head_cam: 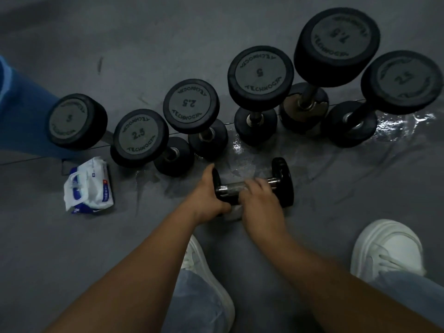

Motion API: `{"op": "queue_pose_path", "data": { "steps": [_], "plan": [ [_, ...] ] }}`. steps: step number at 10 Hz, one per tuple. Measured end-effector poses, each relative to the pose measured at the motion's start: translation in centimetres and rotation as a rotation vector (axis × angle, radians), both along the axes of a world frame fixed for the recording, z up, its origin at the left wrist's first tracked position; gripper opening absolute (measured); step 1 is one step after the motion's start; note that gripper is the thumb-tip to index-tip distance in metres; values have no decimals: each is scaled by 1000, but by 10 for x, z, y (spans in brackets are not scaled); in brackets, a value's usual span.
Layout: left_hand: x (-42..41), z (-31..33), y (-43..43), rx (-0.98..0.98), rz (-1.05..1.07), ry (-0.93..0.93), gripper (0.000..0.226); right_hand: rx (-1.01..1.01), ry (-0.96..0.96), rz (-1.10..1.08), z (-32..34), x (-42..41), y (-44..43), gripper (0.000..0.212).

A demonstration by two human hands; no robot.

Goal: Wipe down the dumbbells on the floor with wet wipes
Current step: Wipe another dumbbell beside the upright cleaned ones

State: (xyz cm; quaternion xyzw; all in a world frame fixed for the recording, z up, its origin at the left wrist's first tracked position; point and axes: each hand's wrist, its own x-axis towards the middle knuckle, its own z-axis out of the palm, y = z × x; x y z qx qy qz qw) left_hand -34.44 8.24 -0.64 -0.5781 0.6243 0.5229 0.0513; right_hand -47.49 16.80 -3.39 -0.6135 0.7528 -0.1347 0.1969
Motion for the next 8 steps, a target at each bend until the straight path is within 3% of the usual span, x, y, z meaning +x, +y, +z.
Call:
{"op": "queue_pose_path", "data": {
  "steps": [1,2,3,4,5,6,7,8],
  "plan": [
    [-1,-2,-2,-19,-19,-38,117,-21,-36,11,-3,-13,-4,10],
    [-3,-1,-4,-50,-18,-74,108,9,44,109,-1,-4,-5,14],
    [-2,-3,1,-106,14,-94,108,-12,-95,210,5,6,-5,16],
    [-1,-4,5,-168,4,-183,111,-21,18,46,-1,-3,-1,14],
    [-1,-5,4,-193,-22,-232,109,27,98,134,-5,-2,10,13],
    [0,-5,2,-213,-3,-248,100,-74,-38,140,2,-14,3,9],
    [-1,-4,0,-262,30,-266,84,163,-461,-304,6,0,6,8],
    [-2,-4,7,-289,9,-296,79,341,-1573,-1280,-10,17,10,20]
  ]
}}
